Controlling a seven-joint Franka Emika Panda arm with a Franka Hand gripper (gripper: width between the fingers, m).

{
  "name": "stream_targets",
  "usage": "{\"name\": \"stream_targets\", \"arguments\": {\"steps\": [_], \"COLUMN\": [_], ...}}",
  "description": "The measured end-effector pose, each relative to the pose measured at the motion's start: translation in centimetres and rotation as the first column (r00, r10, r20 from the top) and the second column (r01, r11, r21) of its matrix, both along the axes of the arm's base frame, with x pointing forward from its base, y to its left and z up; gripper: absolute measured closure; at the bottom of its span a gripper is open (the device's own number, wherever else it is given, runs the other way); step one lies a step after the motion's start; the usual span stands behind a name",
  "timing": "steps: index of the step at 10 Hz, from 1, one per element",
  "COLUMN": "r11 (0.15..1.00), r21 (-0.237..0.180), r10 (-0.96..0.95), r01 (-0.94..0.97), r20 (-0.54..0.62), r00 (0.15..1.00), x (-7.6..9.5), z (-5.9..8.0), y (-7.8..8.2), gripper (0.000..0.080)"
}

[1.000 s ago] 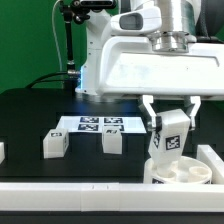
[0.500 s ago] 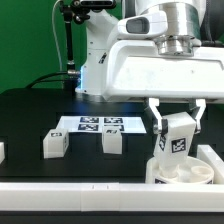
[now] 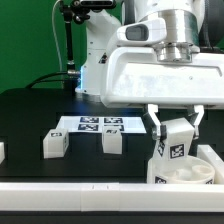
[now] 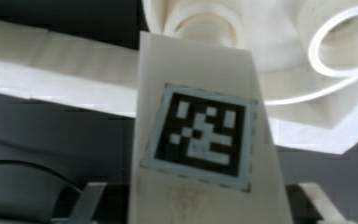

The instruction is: Assemble stool

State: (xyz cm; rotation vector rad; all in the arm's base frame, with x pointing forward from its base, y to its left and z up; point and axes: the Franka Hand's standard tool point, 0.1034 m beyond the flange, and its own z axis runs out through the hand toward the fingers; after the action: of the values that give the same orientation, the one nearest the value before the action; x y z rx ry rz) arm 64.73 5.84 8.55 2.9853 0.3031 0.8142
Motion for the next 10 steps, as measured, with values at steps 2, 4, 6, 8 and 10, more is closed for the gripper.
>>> {"name": "stream_targets", "arguments": {"steps": [2, 4, 6, 8, 10], "r11": [1.000, 1.000, 1.000, 1.000, 1.000], "r21": [-0.002, -0.006, -0.005, -0.005, 0.000], "r10": [0.001, 0.002, 0.003, 0.003, 0.007], "r01": [-0.001, -0.002, -0.002, -0.002, -0.007], "r20": [0.027, 0.095, 0.102, 0.099, 0.072], "r00": [1.000, 0.995, 0.995, 0.995, 0.997], "x": [-0.19, -0.62, -0.64, -0.65, -0.64], "z": [-0.11, -0.14, -0.13, -0.16, 0.24], "y": [0.01, 0.06, 0.10, 0.12, 0.58], "gripper": [0.0472, 0.0472, 0.0472, 0.0285, 0.0193]}}
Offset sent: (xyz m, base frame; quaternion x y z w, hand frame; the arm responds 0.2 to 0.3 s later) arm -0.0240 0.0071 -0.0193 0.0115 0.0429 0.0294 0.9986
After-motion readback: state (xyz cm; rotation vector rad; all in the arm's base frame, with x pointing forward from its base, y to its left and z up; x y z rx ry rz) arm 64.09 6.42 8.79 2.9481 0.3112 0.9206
